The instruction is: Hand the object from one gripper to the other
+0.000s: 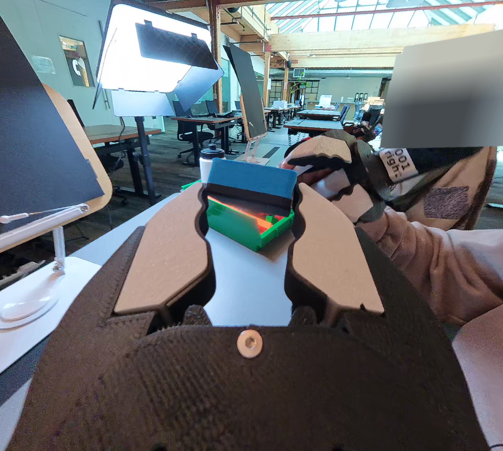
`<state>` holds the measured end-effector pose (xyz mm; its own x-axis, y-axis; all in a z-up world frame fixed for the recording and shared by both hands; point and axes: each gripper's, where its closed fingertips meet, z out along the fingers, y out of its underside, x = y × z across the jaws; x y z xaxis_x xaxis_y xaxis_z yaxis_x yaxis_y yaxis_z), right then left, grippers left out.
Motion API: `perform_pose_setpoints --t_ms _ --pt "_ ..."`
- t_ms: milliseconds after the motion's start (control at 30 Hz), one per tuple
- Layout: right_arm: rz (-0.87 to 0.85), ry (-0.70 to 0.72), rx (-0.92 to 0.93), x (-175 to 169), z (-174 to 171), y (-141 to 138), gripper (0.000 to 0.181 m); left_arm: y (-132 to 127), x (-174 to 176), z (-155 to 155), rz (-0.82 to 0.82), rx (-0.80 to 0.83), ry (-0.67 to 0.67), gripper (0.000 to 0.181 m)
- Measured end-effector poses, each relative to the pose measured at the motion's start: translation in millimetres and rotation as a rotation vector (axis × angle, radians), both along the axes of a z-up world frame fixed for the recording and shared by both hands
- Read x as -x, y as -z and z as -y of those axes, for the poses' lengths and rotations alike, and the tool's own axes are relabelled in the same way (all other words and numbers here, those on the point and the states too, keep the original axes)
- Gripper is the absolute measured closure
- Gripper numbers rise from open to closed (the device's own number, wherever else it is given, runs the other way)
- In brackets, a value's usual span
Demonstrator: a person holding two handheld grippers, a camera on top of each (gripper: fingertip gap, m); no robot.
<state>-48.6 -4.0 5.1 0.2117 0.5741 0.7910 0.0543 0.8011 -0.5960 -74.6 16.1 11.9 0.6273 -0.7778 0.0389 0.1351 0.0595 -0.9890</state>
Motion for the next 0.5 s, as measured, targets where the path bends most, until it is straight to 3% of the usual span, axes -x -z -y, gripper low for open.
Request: perform_pose_setpoints --t_ms 133,267,400,500 --pt "-0.021 0.134 -0.211 9 2 1 0.143 4 -16 5 0.030 0.051 0.059 0.121" --pt "-0.046 0.123 -0.221 8 6 0 0.156 4 -22 9 0.033 0.052 0.071 0.122" --pt "-0.135 -0.023 0.059 -5 6 -21 0.158 -10 -22 25 0.046 0.004 0.166 0.123" --pt "-0.146 -0.245 0.373 -18 10 -32 0.157 -20 -15 32 0.012 -0.098 0.143 0.123"
